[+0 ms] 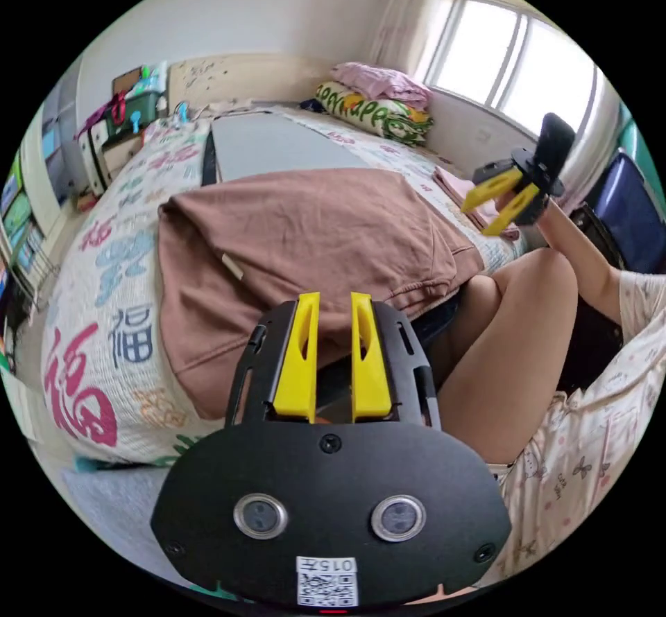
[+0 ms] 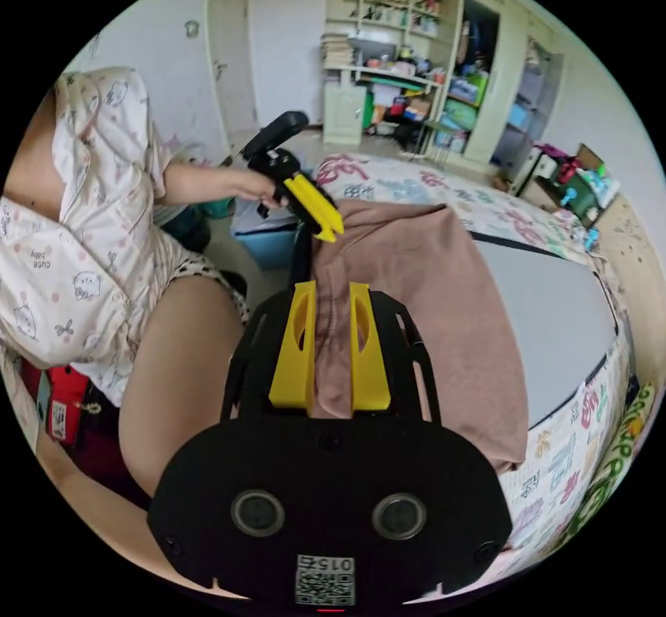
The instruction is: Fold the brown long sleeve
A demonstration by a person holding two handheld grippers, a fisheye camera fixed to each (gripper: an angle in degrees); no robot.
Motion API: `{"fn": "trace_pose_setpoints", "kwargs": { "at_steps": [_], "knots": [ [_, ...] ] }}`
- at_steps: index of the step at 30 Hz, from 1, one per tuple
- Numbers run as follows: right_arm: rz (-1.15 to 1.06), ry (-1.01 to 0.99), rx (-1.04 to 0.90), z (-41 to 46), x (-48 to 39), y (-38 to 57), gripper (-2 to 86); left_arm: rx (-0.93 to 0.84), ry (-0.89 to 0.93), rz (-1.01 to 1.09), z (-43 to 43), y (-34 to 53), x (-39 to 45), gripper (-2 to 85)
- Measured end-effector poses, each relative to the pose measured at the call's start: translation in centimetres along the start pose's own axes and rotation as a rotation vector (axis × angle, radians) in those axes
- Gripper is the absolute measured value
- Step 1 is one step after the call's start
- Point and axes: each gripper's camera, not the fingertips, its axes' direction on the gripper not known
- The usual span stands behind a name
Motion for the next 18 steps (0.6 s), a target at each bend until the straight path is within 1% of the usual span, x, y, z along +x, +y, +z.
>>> {"fn": "trace_pose_setpoints", "kwargs": {
  "at_steps": [2,4,7,11,13,14,18],
  "knots": [
    [-0.033,-0.006,-0.159,4.6,-2.2,-0.9,8.6,-0.002,0.061,-0.079,0.4,-0.5,0.5,8.5],
    [-0.038,0.029,-0.244,7.5,-3.6,-0.6,9.3,0.007,0.076,-0.116,0.7,-1.3,1.3,8.8],
    [-0.012,0.049,-0.308,11.6,-6.0,1.0,10.2,0.007,0.056,-0.119,1.7,-3.3,2.9,8.9],
    [-0.037,0.121,-0.514,16.8,-9.5,4.3,11.2,0.013,0.095,-0.166,2.8,-5.9,4.2,8.4],
    [-0.074,0.170,-0.481,17.6,-11.1,5.0,11.5,0.017,0.102,-0.178,3.0,-6.6,4.9,7.9],
    [-0.078,0.196,-0.497,18.2,-11.8,5.1,11.7,0.018,0.104,-0.181,3.1,-7.0,5.4,7.6],
    [-0.059,0.185,-0.519,19.8,-13.2,5.3,12.1,-0.003,0.103,-0.174,3.8,-8.5,6.7,6.2]
  ]
}}
